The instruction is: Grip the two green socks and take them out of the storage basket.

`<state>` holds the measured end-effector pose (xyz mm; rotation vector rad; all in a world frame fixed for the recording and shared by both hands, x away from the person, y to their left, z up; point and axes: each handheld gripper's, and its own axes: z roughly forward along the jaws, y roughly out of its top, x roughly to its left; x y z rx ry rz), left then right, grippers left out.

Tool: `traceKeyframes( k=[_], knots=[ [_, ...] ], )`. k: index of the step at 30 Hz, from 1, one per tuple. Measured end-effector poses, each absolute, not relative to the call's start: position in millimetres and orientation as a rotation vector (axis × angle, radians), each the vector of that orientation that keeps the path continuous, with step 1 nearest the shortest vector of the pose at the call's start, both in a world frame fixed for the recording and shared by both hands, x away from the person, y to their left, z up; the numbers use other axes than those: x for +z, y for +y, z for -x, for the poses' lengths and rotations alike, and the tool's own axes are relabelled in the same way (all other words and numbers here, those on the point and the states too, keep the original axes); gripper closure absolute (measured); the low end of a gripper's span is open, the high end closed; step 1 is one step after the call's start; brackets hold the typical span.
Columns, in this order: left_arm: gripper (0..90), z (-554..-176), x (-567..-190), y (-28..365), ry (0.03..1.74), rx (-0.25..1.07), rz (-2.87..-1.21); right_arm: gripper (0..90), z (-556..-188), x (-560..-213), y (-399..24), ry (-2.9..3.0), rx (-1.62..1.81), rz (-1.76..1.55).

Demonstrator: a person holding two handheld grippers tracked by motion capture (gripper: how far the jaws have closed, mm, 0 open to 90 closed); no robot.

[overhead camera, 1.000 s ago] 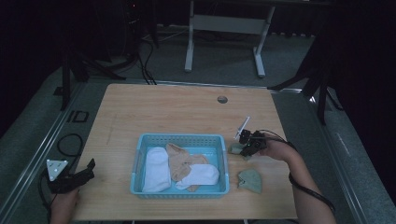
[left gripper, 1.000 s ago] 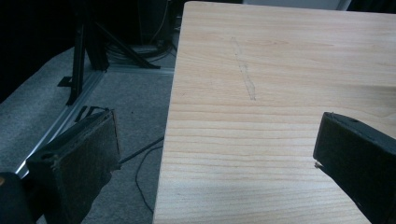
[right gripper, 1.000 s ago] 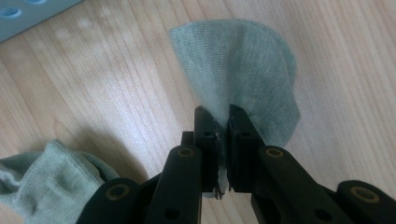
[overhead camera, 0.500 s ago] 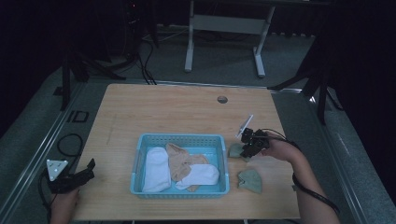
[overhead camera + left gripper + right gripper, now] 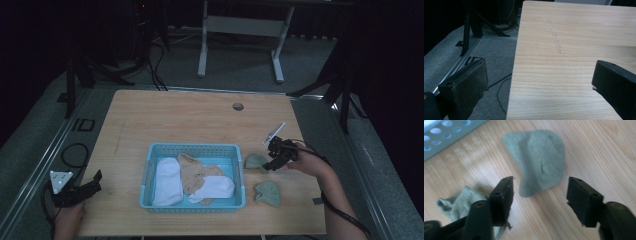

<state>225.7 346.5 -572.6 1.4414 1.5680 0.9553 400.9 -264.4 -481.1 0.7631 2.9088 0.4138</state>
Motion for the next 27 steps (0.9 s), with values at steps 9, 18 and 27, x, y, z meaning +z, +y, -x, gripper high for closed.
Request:
traceKeyframes(
  k=[9, 18, 27],
  knots=[
    [0.7, -226, -573, 346, 1.569, 0.958, -1.443, 26.1, -402, -482, -286, 2.771, 0.509, -0.895],
    [0.7, -225, -573, 346, 1.57, 0.959, -1.44, 21.2, -406, -491, -316, 2.683, 0.504, -1.106],
    [0.7, -226, -573, 346, 1.571, 0.956, -1.445, 17.5, -398, -507, -351, 2.489, 0.566, -1.304]
  ],
)
